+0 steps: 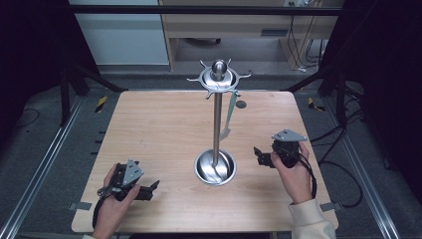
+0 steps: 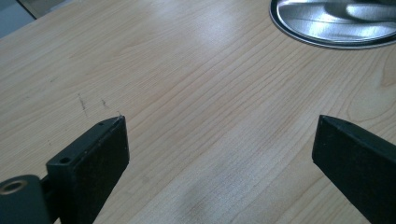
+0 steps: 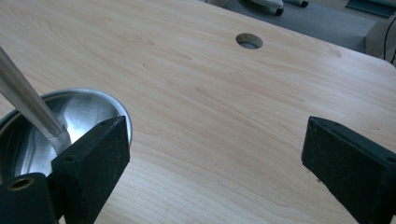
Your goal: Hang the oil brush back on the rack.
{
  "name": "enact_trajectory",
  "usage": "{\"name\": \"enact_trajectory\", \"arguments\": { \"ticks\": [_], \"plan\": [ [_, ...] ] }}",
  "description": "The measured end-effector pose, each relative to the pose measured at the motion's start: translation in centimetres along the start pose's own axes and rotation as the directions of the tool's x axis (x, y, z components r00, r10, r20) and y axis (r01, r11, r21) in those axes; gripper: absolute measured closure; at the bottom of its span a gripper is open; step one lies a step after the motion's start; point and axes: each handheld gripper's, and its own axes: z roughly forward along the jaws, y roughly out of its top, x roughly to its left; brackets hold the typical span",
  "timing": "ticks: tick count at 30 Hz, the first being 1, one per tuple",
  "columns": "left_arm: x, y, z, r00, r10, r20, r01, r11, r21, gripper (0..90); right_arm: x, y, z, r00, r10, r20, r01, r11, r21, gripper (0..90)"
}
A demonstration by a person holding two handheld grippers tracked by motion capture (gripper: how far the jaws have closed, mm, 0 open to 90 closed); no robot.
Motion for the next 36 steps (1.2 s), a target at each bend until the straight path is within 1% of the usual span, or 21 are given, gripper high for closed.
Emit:
{"name": "enact_trajectory", "arguments": {
  "ticks": [2, 7, 8, 11, 14, 19, 20, 21, 28, 29, 30, 31, 36],
  "plan": [
    [0.0, 0.0, 0.0, 1.0000, 0.000, 0.001, 0.000, 1.0000, 0.000, 3.5, 0.1, -0.2, 0.3, 0.9999, -0.011, -0.003, 0.011, 1.000, 0.010, 8.3],
    [0.0, 0.0, 0.0, 1.0000, 0.001, 0.001, -0.001, 1.0000, 0.001, 3.5, 0.3, -0.7, 0.9, 0.9998, -0.010, -0.017, 0.011, 0.999, 0.035, 8.3],
    [0.0, 0.0, 0.0, 1.0000, 0.001, 0.002, -0.001, 1.0000, 0.000, 3.5, 0.2, -0.9, 1.1, 0.9997, -0.016, -0.017, 0.017, 0.999, 0.044, 8.3],
    [0.0, 0.0, 0.0, 1.0000, 0.001, 0.002, -0.001, 1.0000, 0.001, 3.5, 0.3, -1.1, 1.3, 0.9998, -0.003, -0.021, 0.005, 0.999, 0.053, 8.4],
    [0.0, 0.0, 0.0, 1.0000, 0.001, 0.001, -0.001, 1.0000, 0.001, 3.5, 0.2, -1.5, 1.7, 0.9996, -0.012, -0.026, 0.014, 0.998, 0.065, 8.4],
    [0.0, 0.0, 0.0, 1.0000, 0.005, 0.002, -0.005, 1.0000, 0.005, 3.5, 0.2, -2.0, 2.2, 0.9994, -0.009, -0.032, 0.012, 0.996, 0.090, 8.5],
    [0.0, 0.0, 0.0, 1.0000, 0.005, 0.003, -0.005, 1.0000, 0.004, 3.5, 0.2, -2.1, 2.3, 0.9993, -0.006, -0.037, 0.009, 0.996, 0.089, 8.5],
    [0.0, 0.0, 0.0, 1.0000, 0.005, 0.003, -0.005, 1.0000, 0.004, 3.5, 0.2, -2.2, 2.4, 0.9993, -0.013, -0.036, 0.017, 0.996, 0.093, 8.5],
    [0.0, 0.0, 0.0, 1.0000, 0.008, 0.004, -0.008, 1.0000, 0.005, 3.5, 0.1, -2.9, 3.1, 0.9986, 0.005, -0.053, 0.001, 0.993, 0.114, 8.9],
    [-0.1, 0.0, 0.1, 1.0000, 0.005, 0.004, -0.005, 1.0000, 0.002, 3.5, 0.1, -3.0, 3.1, 0.9985, 0.009, -0.054, -0.003, 0.993, 0.115, 9.1],
    [-0.1, 0.0, 0.1, 1.0000, 0.007, 0.005, -0.007, 1.0000, 0.004, 3.5, 0.1, -3.1, 3.2, 0.9985, 0.001, -0.055, 0.005, 0.994, 0.113, 9.3],
    [-0.1, 0.0, 0.1, 1.0000, 0.007, 0.005, -0.007, 1.0000, 0.004, 3.5, 0.2, -3.2, 3.3, 0.9982, 0.009, -0.060, -0.002, 0.994, 0.113, 9.3],
    [-0.1, 0.0, 0.1, 1.0000, 0.007, 0.006, -0.007, 1.0000, 0.003, 3.5, 0.3, -3.5, 3.7, 0.9969, 0.013, -0.077, -0.004, 0.993, 0.117, 9.6]
  ]
}}
